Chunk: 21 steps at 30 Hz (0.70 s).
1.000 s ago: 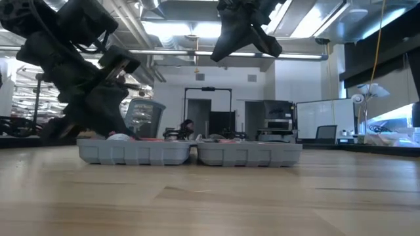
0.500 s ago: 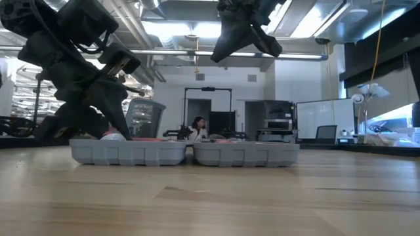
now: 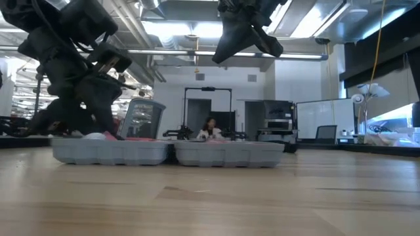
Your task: Prefit tool cases
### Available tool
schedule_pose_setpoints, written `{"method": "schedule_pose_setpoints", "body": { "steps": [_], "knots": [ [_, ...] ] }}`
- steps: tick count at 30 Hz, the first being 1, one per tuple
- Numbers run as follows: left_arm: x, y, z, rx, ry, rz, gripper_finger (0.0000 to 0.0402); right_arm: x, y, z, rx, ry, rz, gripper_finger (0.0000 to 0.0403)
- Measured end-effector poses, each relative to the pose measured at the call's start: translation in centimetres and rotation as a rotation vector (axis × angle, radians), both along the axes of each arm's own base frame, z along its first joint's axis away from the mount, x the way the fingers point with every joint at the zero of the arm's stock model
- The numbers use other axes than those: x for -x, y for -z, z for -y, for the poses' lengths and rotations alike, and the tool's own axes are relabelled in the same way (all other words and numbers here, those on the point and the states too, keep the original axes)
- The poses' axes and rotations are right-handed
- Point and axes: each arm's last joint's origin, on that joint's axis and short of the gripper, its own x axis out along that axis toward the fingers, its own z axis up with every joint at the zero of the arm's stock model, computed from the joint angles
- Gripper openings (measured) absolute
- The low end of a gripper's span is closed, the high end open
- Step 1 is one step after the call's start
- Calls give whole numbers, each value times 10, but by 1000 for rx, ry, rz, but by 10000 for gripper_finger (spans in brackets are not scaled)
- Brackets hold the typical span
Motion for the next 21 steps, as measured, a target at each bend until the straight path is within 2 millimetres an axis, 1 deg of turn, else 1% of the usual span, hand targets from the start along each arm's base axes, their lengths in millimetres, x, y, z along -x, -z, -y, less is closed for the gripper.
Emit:
{"method": "schedule_pose_setpoints", "body": {
  "steps": [7,14,17,19,21],
  "knots": [
    [5,-11,0,4,15,38,108,2,1,1,11,5,-24,0],
    [23,-12,-3,-50,46,-72,108,2,2,1,27,-12,-32,0],
    [26,-16,-4,-69,29,-59,108,2,2,1,28,-12,-34,0],
    [27,-20,-5,-92,34,-27,108,0,0,1,17,-20,-11,0],
    [30,-24,-6,-139,44,-10,108,-5,-3,-1,2,-44,51,0]
  ]
}}
